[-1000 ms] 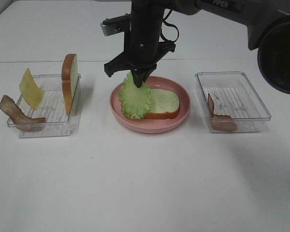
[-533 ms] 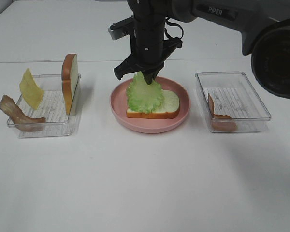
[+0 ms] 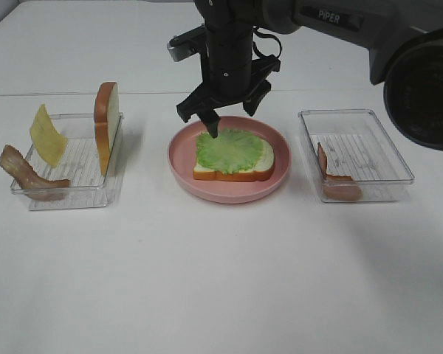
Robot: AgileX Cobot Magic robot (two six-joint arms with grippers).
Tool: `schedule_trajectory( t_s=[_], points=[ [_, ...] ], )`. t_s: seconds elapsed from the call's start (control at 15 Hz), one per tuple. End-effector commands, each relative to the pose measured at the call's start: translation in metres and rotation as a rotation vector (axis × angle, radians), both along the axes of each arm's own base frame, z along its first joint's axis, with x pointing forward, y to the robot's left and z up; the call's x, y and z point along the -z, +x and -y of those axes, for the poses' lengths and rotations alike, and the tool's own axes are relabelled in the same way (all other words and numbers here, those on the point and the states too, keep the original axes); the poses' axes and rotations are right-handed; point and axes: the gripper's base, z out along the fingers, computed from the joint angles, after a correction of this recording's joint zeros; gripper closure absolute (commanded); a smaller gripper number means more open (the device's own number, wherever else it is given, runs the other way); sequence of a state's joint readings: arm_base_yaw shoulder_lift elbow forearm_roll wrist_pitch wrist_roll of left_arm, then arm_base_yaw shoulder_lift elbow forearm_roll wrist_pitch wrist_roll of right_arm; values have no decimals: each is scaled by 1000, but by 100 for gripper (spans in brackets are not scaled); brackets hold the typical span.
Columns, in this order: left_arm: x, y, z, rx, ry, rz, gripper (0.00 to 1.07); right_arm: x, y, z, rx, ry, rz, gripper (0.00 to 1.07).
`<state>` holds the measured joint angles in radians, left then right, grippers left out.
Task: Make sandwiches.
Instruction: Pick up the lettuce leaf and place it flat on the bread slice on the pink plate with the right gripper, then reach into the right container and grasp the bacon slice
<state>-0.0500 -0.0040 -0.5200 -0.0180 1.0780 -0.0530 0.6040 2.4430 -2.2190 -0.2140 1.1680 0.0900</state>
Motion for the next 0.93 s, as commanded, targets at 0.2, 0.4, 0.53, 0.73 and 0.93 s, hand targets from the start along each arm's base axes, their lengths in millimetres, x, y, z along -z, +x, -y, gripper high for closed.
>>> schedule_trajectory(
  t_s=[0.2, 0.4, 0.53, 0.73, 0.93],
  points=[
    [0, -2, 1, 4, -7, 21, 6, -15, 2, 11, 5, -76, 45, 9],
    [0, -2, 1, 4, -7, 21, 6, -42, -3, 17, 0, -87, 71, 9],
    [0, -2, 1, 4, -7, 21, 6, -65, -6, 27, 22, -80, 80, 9],
    [0, -2, 1, 4, -7, 21, 6, -93, -2, 63, 112, -52, 66, 9],
    [0, -2, 1, 4, -6, 21, 6, -112, 0, 118, 230, -7, 42, 9]
  ],
)
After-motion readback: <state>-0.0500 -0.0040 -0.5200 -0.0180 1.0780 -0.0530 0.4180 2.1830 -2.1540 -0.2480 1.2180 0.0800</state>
